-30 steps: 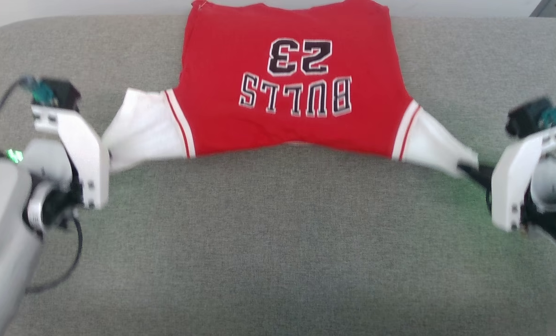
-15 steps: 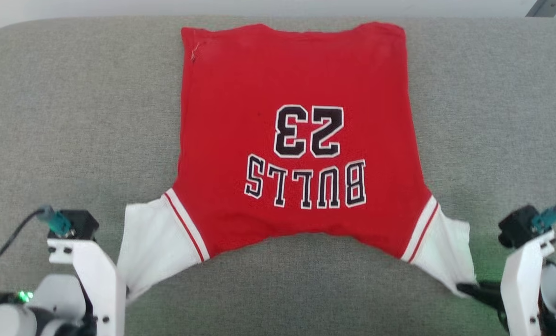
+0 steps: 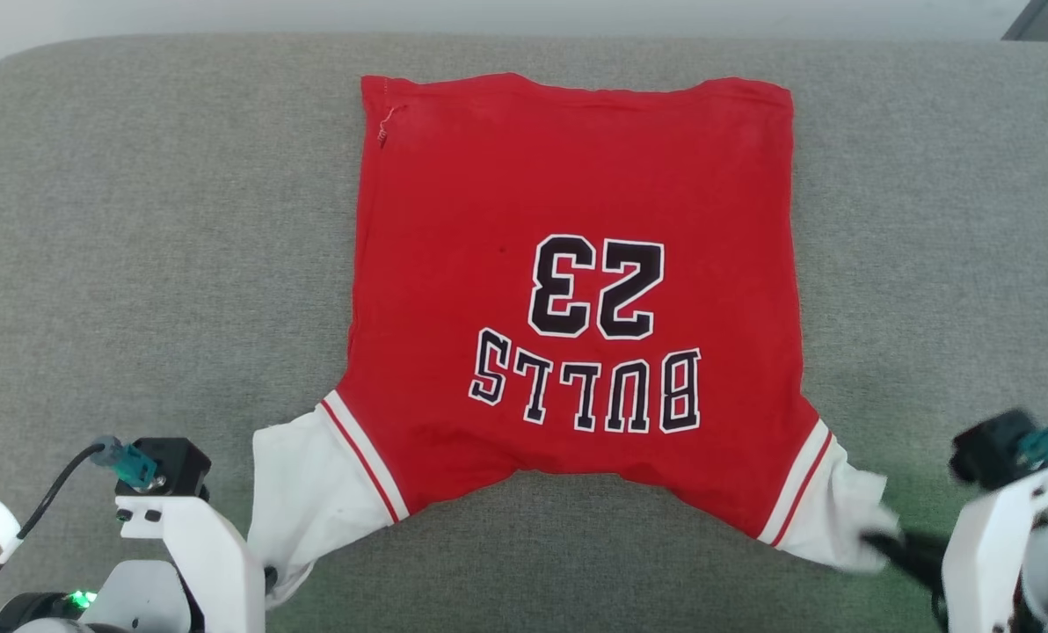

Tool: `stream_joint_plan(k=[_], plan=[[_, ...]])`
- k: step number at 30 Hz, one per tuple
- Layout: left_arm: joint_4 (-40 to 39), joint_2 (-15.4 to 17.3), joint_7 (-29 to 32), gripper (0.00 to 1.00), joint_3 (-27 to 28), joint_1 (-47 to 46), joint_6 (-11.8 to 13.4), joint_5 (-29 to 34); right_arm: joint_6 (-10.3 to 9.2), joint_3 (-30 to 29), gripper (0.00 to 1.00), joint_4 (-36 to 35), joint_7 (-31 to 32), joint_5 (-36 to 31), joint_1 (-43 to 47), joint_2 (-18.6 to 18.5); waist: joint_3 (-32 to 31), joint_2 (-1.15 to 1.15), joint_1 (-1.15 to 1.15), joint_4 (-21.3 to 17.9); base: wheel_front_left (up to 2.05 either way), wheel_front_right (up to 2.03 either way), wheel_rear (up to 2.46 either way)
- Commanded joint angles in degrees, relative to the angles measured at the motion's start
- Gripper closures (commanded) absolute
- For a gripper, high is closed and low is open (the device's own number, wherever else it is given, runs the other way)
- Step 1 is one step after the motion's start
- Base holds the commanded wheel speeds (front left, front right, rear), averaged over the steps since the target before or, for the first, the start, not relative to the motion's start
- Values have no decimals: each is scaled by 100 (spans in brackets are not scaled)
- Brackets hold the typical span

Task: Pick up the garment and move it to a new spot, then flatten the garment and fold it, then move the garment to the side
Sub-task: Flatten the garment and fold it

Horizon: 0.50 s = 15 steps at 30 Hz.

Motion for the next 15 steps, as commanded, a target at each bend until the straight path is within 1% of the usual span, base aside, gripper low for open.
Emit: stream_joint_plan(k=[1, 8, 12, 15], plan=[[37, -20, -36, 100, 9, -59, -49, 52, 0, -69, 0, -48, -68, -67, -102, 52, -9, 0, 0, 19, 0, 0, 0], [270, -331, -504, 100, -46, -307, -365, 193, 0, -438, 0, -265, -507, -658, -784, 407, 16, 0, 0, 158, 0, 0, 0], [457, -567, -769, 100, -109, -503, -579, 220, 0, -550, 0, 40, -861, -1048, -1451, 582, 105, 0, 0, 294, 0, 0, 0], [615, -741, -910, 100, -213, -691, -765, 275, 0, -569, 0, 456, -1079, -1278, -2023, 583, 216, 0, 0, 442, 0, 0, 0]])
